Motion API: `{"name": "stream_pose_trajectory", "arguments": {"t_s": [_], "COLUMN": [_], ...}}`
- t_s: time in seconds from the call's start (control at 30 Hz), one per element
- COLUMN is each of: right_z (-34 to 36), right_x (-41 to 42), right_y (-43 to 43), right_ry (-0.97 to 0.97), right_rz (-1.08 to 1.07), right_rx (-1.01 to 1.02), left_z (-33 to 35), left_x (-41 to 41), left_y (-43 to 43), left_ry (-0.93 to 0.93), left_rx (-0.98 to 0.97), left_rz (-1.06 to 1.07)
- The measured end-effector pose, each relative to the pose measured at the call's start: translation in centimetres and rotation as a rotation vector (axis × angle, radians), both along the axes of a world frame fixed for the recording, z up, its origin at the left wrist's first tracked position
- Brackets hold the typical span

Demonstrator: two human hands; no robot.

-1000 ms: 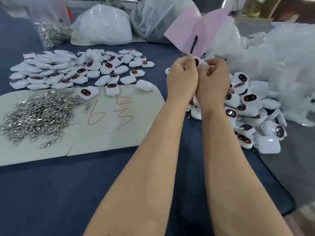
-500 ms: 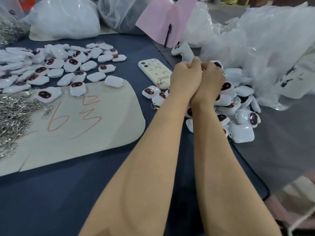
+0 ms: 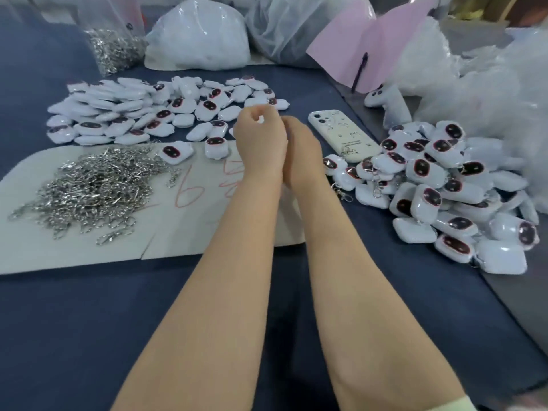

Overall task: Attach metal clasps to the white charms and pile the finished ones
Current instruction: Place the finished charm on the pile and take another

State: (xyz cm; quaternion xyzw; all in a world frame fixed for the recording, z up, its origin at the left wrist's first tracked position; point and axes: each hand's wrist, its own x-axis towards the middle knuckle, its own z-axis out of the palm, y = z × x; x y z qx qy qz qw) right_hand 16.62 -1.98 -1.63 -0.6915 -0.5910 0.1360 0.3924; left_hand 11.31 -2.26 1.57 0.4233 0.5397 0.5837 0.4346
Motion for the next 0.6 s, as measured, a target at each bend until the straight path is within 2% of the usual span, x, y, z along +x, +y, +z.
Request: {"name": "stream_pose_trajectory", "arguments": {"t_s": [0.07,0.17,0.27,0.4,0.47,0.6], "right_z": [-1.4,-2.7,-3.1,-3.0,-2.4,-0.9], "right_x": [-1.3,-2.4,-3.2,-3.9,-4.1,-5.0], "right_y": [1.3,2.2,2.1,1.9,1.8,1.6], "right_ry": [-0.106,-0.321,-0.274,-0.222,-0.137,0.293], "right_rz": [0.062,0.012,-0.075,-0.058,-0.039,0.005], "right_rx": [-0.092,-0.199,-0.15,-0.126,-0.108,0.062], "left_z": [-1.0,-2.1,-2.5,-3.0,-3.4,-3.2], "left_x": [-2.2,-4.6,-5.9,-6.8,-7.3,-8.2], "left_y": [0.5,0.8,0.9,0.7,0.6,0.4], "left_ry": [-0.017,-0.002,0.036,0.173,0.273,0.314], "left_rx": [-0.05,-0.104,-0.106,-0.108,-0.08,0.014], "left_rz": [0.035,0.053,0.041,-0.052,-0.099,-0.161]}}
